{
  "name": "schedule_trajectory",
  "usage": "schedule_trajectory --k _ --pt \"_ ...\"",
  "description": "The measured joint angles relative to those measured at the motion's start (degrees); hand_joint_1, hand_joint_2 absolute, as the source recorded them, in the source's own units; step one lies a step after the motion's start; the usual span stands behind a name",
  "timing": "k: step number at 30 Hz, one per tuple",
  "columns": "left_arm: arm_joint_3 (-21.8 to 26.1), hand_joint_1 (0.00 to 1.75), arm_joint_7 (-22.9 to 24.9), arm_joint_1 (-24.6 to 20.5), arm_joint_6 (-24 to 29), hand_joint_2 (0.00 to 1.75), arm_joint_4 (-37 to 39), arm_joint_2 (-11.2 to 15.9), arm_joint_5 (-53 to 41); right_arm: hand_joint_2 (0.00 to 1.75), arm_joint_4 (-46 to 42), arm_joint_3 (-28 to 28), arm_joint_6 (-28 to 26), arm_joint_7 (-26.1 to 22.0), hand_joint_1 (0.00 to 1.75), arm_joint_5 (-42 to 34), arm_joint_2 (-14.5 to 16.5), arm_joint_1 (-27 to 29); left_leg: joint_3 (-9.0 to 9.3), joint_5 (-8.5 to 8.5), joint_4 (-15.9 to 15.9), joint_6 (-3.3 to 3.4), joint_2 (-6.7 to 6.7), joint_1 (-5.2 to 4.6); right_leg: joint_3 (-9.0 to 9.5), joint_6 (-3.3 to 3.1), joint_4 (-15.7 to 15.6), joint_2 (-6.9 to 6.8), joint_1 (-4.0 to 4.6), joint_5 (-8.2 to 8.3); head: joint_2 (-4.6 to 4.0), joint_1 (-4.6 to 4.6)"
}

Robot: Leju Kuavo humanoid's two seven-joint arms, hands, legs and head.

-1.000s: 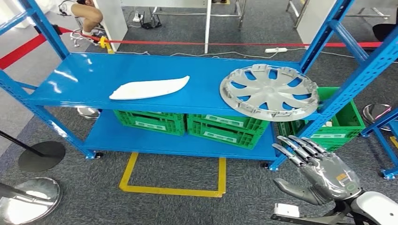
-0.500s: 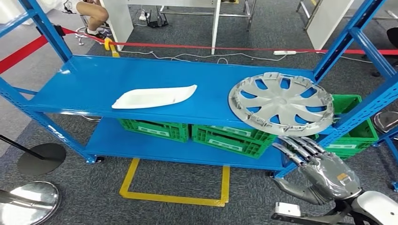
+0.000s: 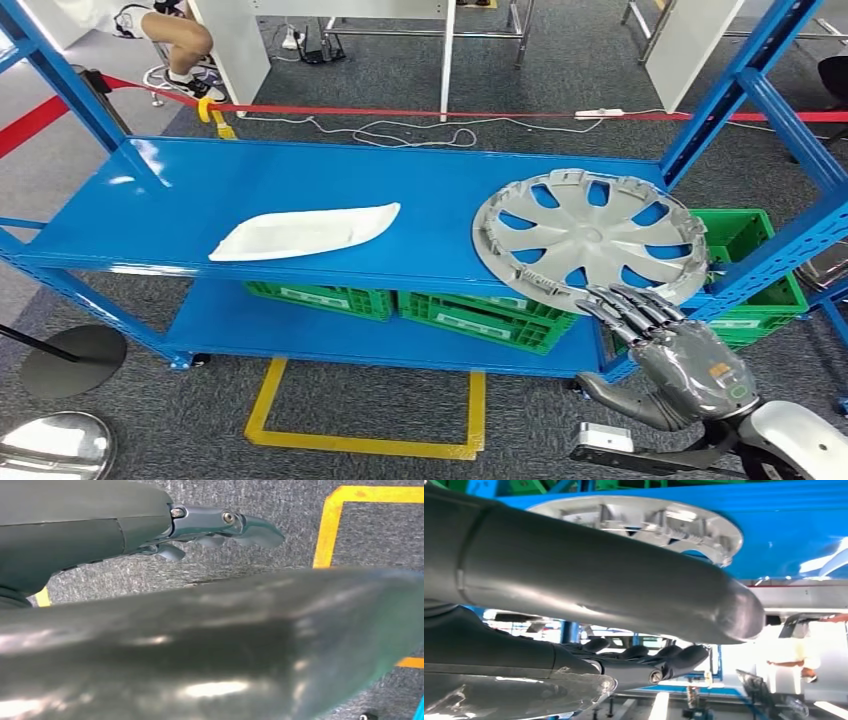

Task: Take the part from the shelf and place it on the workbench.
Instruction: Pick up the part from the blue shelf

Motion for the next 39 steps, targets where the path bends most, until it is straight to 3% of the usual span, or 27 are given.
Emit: schedule_trajectory --k 2,6,13,16,17,18,19,20,21,23,24,26,29,30,33,34,35,39 --pt "-0.1 0.00 -0.1 0.0 0.0 0.00 -0.2 0.0 0.0 0.00 0.0 -0.1 0.0 0.0 0.00 -0.1 0.0 0.0 0.57 -0.09 -0.1 0.69 -0.06 0.18 0.43 0.59 0.2 -0.06 -0.04 -0.55 0.00 0.20" --pt "-0.1 0.00 -0.3 -0.1 0.2 0.00 -0.6 0.2 0.1 0.00 0.0 -0.1 -0.1 0.0 0.00 -0.1 0.0 -0.3 1.65 -0.36 -0.2 1.48 -0.07 0.41 -1.68 1.79 4.6 -0.34 -0.33 -2.13 0.02 0.62" --pt "-0.1 0.00 -0.3 -0.1 0.2 0.00 -0.7 0.2 0.1 0.00 0.0 -0.1 -0.1 0.0 0.00 -0.2 0.0 -0.3 1.72 -0.42 -0.2 1.54 -0.06 0.43 -2.64 1.94 6.2 -0.33 -0.45 -2.57 0.01 0.68" --pt "-0.1 0.00 -0.4 -0.1 0.5 0.00 -0.8 0.2 0.1 0.00 0.0 -0.1 0.0 0.0 0.00 -0.4 0.1 -0.1 2.33 -1.16 -0.2 1.41 -0.07 0.72 -7.89 2.77 12.6 -0.37 -1.28 -4.95 0.00 0.75" --pt "-0.2 0.00 -0.6 -0.1 0.8 0.00 -0.9 0.2 0.1 0.00 0.1 0.0 0.0 0.0 0.00 -0.6 0.2 0.0 3.33 -2.00 -0.2 0.75 -0.15 1.16 -9.04 3.37 11.1 -0.56 -1.95 -3.27 0.00 0.82" --pt "-0.2 0.00 -0.7 -0.1 0.9 0.00 -1.1 0.3 0.1 0.00 0.3 0.0 0.0 0.0 0.00 -0.8 0.3 0.0 4.48 -2.71 -0.2 -0.28 -0.22 1.55 -9.15 3.35 8.2 -0.75 -2.42 -0.69 0.00 0.88" --pt "-0.2 0.00 -0.8 0.0 1.1 0.00 -1.2 0.3 0.1 0.00 0.4 0.0 0.1 0.0 0.00 -1.0 0.4 0.0 5.67 -3.58 -0.4 -1.31 -0.25 1.93 -8.57 3.33 4.7 -0.90 -2.89 2.32 0.00 0.92" --pt "-0.3 0.00 -0.9 0.0 1.1 0.00 -1.3 0.4 0.1 0.00 0.5 0.0 0.1 0.1 0.00 -1.3 0.5 -0.1 6.57 -4.22 -0.7 -1.82 -0.26 2.12 -7.42 3.16 1.6 -1.02 -3.11 4.97 0.00 0.92" --pt "-0.3 0.00 -0.9 -0.1 1.0 0.00 -1.4 0.4 0.1 0.00 0.6 -0.1 0.1 0.1 0.00 -1.5 0.7 -0.4 6.95 -4.17 -1.2 -1.37 -0.20 2.04 -7.08 2.76 1.5 -0.94 -3.06 5.41 0.00 0.83" --pt "-0.3 0.00 -0.9 -0.2 0.7 0.00 -1.4 0.4 0.1 0.00 0.9 -0.1 0.0 0.1 0.00 -1.3 1.1 -1.1 7.30 -4.00 -2.0 0.76 -0.14 1.87 -6.76 2.80 1.3 -0.69 -3.03 5.55 0.00 0.68" --pt "-0.4 0.00 -0.9 -0.3 0.6 0.00 -1.4 0.4 0.1 0.00 1.1 -0.1 0.0 0.1 0.00 -1.0 1.3 -1.4 7.39 -3.69 -2.3 1.50 -0.14 1.79 -6.78 2.65 1.3 -0.56 -2.96 5.52 0.00 0.66" --pt "-0.4 0.00 -0.9 -0.4 0.4 0.00 -1.4 0.4 0.1 0.00 1.5 -0.1 0.0 0.1 0.00 -0.7 1.6 -1.7 7.59 -3.56 -2.7 1.71 -0.12 1.76 -6.82 2.27 1.2 -0.43 -2.83 5.42 0.00 0.65" --pt "-0.4 0.00 -0.9 -0.5 0.2 0.00 -1.4 0.3 0.1 0.00 2.1 -0.1 0.0 0.1 0.00 -0.5 2.0 -2.1 7.76 -3.37 -3.1 1.31 -0.11 1.83 -6.82 1.88 1.2 -0.43 -2.60 5.28 0.00 0.66" --pt "-0.5 0.00 -0.9 -0.5 0.1 0.00 -1.4 0.2 0.1 0.00 2.3 -0.1 0.0 0.2 0.00 -0.4 2.1 -2.2 7.80 -3.33 -3.3 0.79 -0.11 1.90 -6.83 1.81 1.2 -0.43 -2.52 5.27 0.00 0.66" --pt "-0.6 0.00 -0.9 -0.5 -0.5 0.00 -1.4 0.0 0.2 0.00 3.0 0.0 -0.1 0.7 0.00 0.3 2.5 -2.7 7.92 -3.35 -3.8 -2.61 -0.12 2.28 -6.88 1.64 1.1 -0.46 -2.29 5.24 0.00 0.69" --pt "-0.7 0.00 -0.9 -0.5 -0.7 0.00 -1.4 -0.1 0.2 0.00 3.5 0.0 0.0 0.9 0.00 0.5 2.8 -2.8 7.95 -3.37 -3.9 -3.39 -0.12 2.36 -6.85 1.60 1.1 -0.48 -2.26 5.23 0.00 0.70" --pt "-0.8 0.00 -0.8 -0.6 -0.8 0.00 -1.4 -0.1 0.2 0.00 4.0 0.0 -0.1 1.2 0.00 0.8 3.0 -2.9 7.95 -3.39 -3.9 -3.63 -0.12 2.37 -6.80 1.60 1.0 -0.50 -2.25 5.28 0.00 0.71" --pt "-1.0 0.00 -0.4 -0.5 -0.7 0.00 -1.4 -0.1 0.2 0.00 6.9 0.5 -0.8 2.5 0.00 1.1 4.5 -3.1 7.92 -3.31 -3.9 -3.48 -0.13 2.35 -6.51 1.80 0.4 -0.52 -2.26 5.65 0.00 0.72"
